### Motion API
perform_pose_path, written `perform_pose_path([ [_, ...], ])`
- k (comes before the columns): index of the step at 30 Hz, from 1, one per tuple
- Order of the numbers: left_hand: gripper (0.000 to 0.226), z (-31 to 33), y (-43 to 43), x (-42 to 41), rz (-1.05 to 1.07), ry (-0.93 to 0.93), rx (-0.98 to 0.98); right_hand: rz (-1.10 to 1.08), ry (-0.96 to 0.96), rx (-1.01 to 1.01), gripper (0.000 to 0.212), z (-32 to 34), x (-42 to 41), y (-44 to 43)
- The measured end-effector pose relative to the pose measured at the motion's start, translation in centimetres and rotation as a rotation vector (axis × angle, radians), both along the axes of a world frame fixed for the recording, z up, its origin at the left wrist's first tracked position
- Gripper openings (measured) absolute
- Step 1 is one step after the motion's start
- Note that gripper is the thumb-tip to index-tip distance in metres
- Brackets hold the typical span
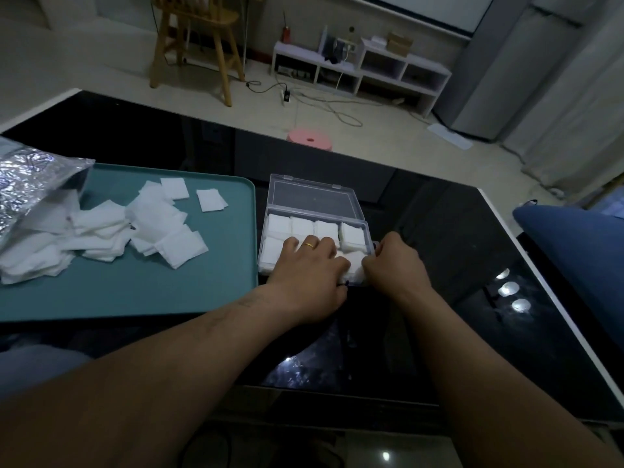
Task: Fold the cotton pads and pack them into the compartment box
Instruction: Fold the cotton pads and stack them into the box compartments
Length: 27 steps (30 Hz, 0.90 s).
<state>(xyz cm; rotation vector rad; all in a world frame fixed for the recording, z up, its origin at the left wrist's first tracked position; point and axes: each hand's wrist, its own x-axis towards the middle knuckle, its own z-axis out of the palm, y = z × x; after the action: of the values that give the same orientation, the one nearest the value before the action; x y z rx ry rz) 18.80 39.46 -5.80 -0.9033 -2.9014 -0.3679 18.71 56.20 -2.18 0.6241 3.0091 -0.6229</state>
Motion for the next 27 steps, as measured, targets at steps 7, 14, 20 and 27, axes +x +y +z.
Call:
perform_pose_path([
  [7,0.059,0.4,0.1,0.0,-0.011,-0.044,-0.018,-0.055,-0.002,-0.084,0.034,0.6,0.0,0.5],
  [14,0.045,0.6,-0.2,0.1,0.025,-0.067,0.090,-0.004,-0.062,0.019,0.047,0.6,0.6,-0.6],
  [20,0.037,0.7,-0.5,0.1,0.016,-0.090,0.115,-0.018,-0.036,-0.008,0.033,0.4,0.4,-0.5],
  [27,0.040,0.7,-0.3,0.3,-0.003,-0.079,0.072,-0.007,-0.063,-0.016,0.039,0.6,0.4,-0.8],
])
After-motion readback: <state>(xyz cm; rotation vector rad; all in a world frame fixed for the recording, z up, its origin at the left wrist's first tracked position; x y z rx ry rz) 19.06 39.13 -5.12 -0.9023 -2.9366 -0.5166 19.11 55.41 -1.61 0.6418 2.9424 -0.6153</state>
